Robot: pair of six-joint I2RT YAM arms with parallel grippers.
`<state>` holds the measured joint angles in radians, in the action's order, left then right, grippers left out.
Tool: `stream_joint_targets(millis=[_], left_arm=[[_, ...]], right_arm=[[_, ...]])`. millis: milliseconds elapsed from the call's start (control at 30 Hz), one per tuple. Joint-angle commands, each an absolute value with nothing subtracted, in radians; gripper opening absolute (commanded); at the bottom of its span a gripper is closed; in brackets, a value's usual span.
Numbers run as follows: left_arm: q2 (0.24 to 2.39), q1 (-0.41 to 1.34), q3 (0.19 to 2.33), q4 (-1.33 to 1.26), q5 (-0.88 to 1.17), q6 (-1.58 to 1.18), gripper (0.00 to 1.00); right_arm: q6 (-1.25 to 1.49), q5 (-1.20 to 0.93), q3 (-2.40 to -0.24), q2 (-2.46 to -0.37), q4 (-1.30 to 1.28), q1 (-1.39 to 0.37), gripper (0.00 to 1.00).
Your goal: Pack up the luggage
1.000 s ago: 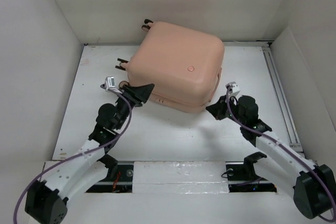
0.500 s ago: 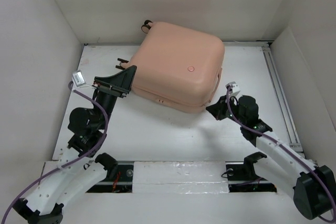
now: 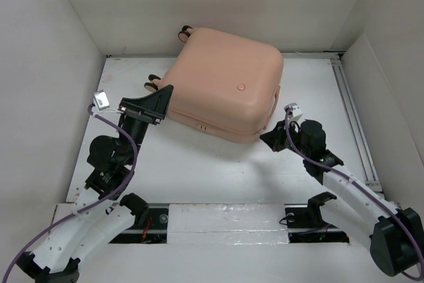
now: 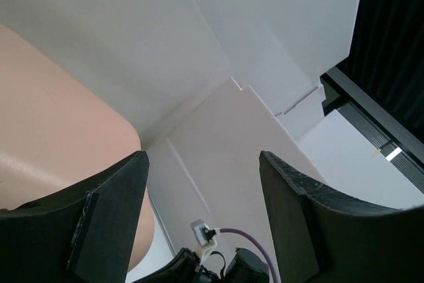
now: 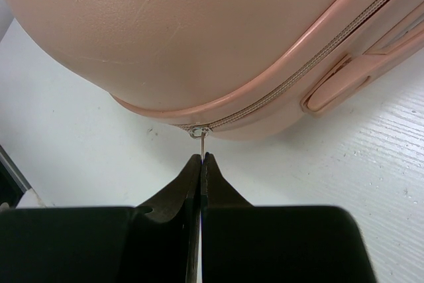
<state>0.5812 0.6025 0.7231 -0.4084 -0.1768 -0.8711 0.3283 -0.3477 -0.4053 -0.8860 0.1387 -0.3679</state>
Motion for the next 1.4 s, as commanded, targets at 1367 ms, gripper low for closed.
stream_joint_targets(millis=[1367], left_arm=[[1.277, -0.017, 0.709, -0.587, 0.050, -1.103, 1.00]], right_arm=[[0.318, -0.287, -0.446, -0.853, 0.167, -0.476, 0.00]])
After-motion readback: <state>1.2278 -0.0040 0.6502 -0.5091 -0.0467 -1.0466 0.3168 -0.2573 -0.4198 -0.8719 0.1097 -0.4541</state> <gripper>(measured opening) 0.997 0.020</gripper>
